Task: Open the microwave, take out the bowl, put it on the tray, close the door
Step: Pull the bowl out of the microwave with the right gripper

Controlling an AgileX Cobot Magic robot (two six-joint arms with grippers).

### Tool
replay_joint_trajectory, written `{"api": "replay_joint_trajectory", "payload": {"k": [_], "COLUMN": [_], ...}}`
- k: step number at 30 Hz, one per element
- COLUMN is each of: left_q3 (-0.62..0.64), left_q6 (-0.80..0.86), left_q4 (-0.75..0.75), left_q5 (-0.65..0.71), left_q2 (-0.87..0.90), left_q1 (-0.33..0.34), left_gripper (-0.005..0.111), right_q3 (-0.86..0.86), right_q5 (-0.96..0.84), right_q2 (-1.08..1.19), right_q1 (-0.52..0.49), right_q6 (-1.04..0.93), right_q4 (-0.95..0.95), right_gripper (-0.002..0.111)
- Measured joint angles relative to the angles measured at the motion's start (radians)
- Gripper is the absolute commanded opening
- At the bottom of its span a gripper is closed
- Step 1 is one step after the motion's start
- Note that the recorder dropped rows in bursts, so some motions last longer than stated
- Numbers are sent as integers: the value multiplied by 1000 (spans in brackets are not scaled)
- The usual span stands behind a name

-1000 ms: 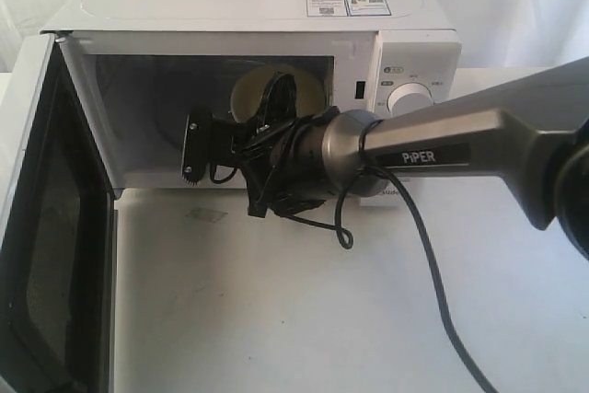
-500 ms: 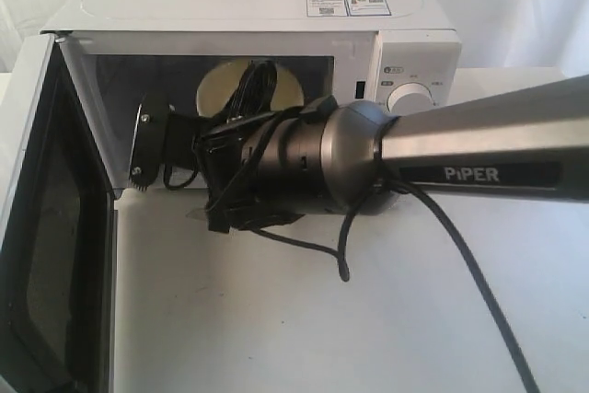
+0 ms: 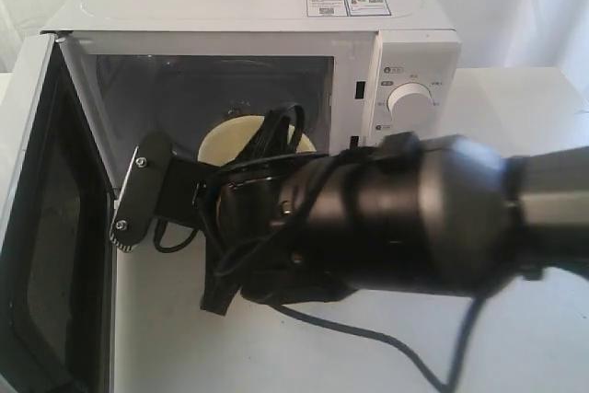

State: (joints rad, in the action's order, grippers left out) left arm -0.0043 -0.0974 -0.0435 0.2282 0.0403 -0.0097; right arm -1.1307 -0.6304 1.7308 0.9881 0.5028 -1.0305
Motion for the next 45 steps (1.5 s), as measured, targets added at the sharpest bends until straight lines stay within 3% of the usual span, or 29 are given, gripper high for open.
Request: {"api": "replay_joint_trajectory", "payload": {"k": [10,21,30,39,45], "left_q3": [0,0,0,0,0], "left_q6": [0,0,0,0,0], "left_q4": [0,0,0,0,0], "left_q5": [0,0,0,0,0], "left_q2": [0,0,0,0,0], "left_q1": [0,0,0,0,0], "left_gripper": [0,0,0,0,0], "right_q3": [198,394,419,419,419], "right_q5": [-138,-116,-133,49,73], "right_q2": [-256,-285,-285,-269,-235], "right_q1": [5,-57,-134,-232,-267], "right_q6": [-20,-23,-23,-27,-27], "right_q4": [172,216,209,207,203], "right_gripper": [0,0,0,0,0]}}
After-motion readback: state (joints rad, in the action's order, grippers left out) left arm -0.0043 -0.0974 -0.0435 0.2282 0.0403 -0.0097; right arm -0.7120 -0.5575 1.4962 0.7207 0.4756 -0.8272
